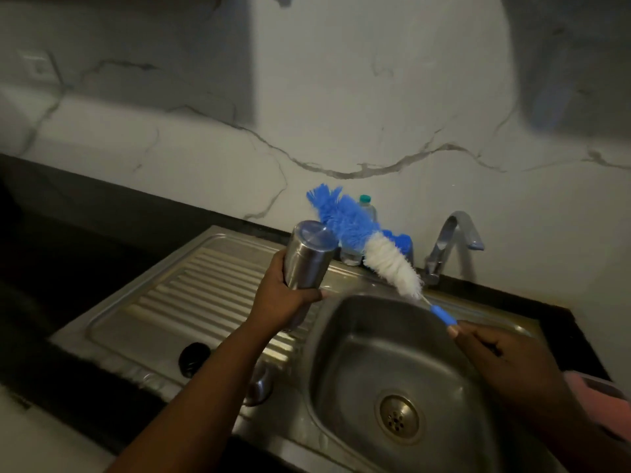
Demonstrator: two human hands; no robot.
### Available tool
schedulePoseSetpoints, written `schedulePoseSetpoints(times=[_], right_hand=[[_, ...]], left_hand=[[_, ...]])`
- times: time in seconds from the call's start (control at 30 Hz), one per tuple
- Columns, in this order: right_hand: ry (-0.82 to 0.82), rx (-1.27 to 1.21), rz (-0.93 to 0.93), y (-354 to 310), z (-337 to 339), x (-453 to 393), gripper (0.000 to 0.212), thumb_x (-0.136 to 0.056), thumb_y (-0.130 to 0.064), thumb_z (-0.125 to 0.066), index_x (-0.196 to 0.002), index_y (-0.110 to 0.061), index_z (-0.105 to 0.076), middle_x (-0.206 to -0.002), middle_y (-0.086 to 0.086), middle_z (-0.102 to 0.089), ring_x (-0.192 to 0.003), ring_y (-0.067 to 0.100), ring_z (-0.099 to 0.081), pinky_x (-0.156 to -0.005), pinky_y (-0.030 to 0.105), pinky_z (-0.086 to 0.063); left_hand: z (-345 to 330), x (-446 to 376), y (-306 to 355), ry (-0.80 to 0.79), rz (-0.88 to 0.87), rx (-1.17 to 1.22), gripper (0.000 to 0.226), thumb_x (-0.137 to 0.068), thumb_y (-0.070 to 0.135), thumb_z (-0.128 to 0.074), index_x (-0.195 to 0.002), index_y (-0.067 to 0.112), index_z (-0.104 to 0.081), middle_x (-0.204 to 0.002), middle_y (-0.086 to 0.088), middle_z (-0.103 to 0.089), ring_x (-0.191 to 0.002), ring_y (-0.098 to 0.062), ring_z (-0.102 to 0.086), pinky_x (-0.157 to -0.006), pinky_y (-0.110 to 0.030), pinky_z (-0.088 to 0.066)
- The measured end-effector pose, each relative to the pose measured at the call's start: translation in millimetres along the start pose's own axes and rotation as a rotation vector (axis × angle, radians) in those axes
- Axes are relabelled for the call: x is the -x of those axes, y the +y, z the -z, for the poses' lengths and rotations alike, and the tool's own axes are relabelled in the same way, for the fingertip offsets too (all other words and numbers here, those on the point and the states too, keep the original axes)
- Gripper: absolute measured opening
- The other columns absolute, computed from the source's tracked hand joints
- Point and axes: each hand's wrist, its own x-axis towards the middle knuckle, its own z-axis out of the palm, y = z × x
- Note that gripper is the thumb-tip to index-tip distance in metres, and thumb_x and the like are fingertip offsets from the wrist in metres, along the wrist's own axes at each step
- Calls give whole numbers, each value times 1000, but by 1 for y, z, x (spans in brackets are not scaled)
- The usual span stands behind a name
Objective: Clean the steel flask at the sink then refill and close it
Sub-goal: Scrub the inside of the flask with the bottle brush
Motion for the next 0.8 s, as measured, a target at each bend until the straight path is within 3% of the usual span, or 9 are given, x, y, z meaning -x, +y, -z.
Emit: schedulePoseSetpoints(times=[0.07,0.17,0.27,0.33,0.4,0.47,0.63,0.8], right_hand=[[-53,-47,-5,-12,-18,-5,27,-90,-44,-53,-107,-32,-70,-77,-5,-71,-75,12,-63,-74,32,-51],[-113,-116,47,-38,-46,-13,20,-91,-39,-53,-106,-34,-67,-65,-3,-66,-61,12,-58,-55,23,-41],[-189,-183,112,-65,-76,-16,16,-92,-36,-54,-99,-36,-67,-73,-2,-69,-69,14,-63,-57,24,-44],[-260,-214,151,-81,-94,-19,15,-92,-36,-52,-90,-38,-67,-82,7,-70,-77,23,-65,-59,23,-46],[-307,-213,217,-97,-109,-21,17,-92,-36,-52,-89,-34,-69,-83,12,-69,-77,26,-64,-56,21,-44],[-333,-228,244,-113,-125,-24,18,-92,-34,-52,-83,-34,-67,-82,15,-67,-76,27,-62,-54,21,-42],[-367,-284,273,-133,-161,-33,20,-91,-32,-57,-84,-23,-73,-67,14,-64,-56,20,-56,-54,26,-42],[-373,-301,250,-145,-184,-39,17,-91,-33,-58,-82,-28,-72,-51,2,-54,-47,7,-46,-47,22,-37]], left_hand=[[26,-1,-2,51,-5,0,91,-43,31,-89,-124,24,-47,-112,5,-61,-99,-13,-62,-79,-31,-52],[69,1,-3,87,12,-2,87,-55,15,-92,-129,23,-46,-115,6,-58,-101,-11,-59,-78,-28,-50],[111,5,-7,112,47,15,85,-59,12,-90,-130,24,-46,-115,5,-59,-102,-11,-60,-80,-29,-51],[135,7,-12,158,60,14,84,-57,14,-90,-128,26,-46,-114,7,-60,-99,-8,-61,-77,-25,-51],[157,9,-17,216,75,10,80,-61,4,-88,-125,27,-45,-110,11,-59,-95,-5,-60,-69,-16,-48],[178,10,-23,238,88,16,80,-62,0,-85,-126,25,-45,-111,10,-58,-98,-7,-59,-70,-17,-47],[218,12,-41,256,144,33,82,-63,1,-84,-130,28,-43,-115,9,-57,-102,-8,-58,-74,-23,-47],[237,10,-58,267,178,45,82,-64,1,-84,-130,28,-43,-115,8,-57,-102,-9,-58,-74,-24,-48]])
